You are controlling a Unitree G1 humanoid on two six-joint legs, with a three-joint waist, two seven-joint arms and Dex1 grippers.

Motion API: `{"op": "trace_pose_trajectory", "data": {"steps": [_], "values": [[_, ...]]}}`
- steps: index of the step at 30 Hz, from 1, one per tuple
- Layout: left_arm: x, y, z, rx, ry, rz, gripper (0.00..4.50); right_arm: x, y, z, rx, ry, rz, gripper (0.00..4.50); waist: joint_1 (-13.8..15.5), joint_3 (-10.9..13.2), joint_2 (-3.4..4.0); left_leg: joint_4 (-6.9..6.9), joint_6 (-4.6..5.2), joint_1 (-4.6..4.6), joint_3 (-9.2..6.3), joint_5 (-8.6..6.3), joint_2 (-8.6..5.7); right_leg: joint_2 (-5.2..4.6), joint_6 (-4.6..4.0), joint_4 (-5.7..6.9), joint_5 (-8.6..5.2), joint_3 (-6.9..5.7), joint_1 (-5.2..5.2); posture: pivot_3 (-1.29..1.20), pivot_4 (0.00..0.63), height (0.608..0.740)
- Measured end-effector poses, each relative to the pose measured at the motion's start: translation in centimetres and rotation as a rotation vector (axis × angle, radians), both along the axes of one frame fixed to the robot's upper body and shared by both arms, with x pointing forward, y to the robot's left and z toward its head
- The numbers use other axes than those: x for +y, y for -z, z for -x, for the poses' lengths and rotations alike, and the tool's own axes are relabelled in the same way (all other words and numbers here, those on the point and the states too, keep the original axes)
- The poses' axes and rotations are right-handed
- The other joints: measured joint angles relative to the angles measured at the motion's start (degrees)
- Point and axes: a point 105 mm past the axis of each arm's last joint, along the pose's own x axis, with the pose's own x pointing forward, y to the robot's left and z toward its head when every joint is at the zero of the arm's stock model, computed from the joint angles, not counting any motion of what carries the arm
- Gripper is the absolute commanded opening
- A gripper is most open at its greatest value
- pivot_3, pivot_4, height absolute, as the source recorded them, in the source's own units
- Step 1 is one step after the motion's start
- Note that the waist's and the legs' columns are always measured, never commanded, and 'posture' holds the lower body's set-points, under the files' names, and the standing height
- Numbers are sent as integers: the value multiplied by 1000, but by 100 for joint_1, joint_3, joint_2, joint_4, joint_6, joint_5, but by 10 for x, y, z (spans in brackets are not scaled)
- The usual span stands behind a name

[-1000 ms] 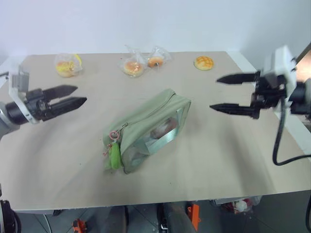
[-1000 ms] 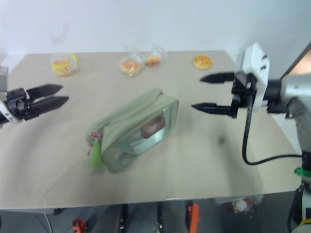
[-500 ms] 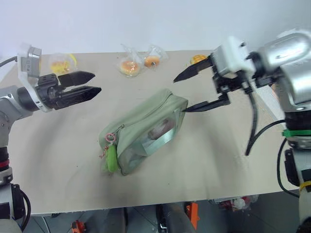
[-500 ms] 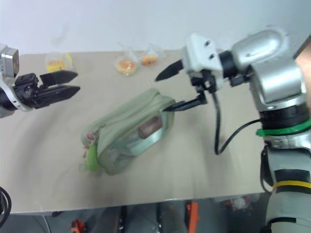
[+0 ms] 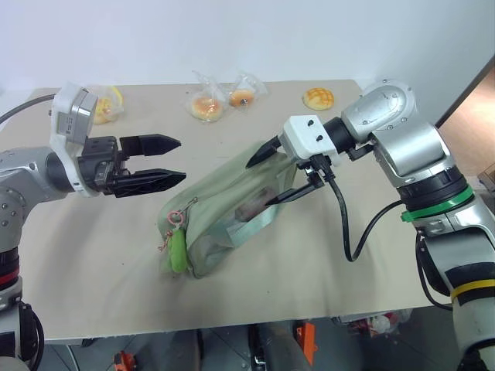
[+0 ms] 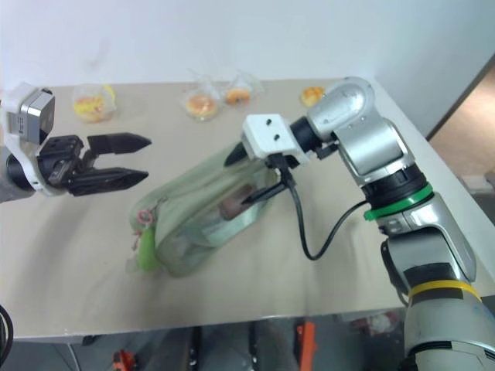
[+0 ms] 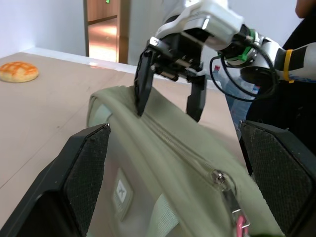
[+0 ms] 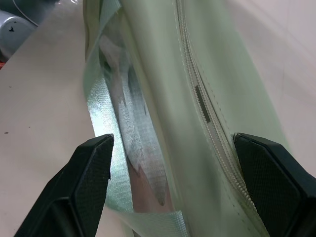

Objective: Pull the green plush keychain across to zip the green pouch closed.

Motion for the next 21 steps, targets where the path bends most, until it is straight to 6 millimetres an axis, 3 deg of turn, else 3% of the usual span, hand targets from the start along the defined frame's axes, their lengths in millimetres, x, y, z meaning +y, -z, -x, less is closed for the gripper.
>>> {"op": "trace_pose_trajectory", "data": {"steps": [8, 17, 21], "values": [[-8, 0, 3, -4, 41, -24, 4352, -1, 5, -4, 15, 19, 4, 152, 0, 0, 0, 2, 0, 1, 0, 0, 6, 8, -6, 0, 3, 0, 0, 0, 150, 740], [-5, 1, -3, -9, 14, -27, 4352, -1, 7, -15, -14, 74, -4, 68, 1, 0, 0, 7, 0, 7, 0, 0, 9, 12, -11, 2, 9, 1, 4, 0, 150, 740], [-1, 4, -8, 16, -17, -10, 4352, -8, -6, -27, -4, 181, -10, 68, 2, 1, 1, 15, -2, 3, 0, 2, 9, 12, -18, 2, 11, 2, 2, 0, 150, 740]]}}
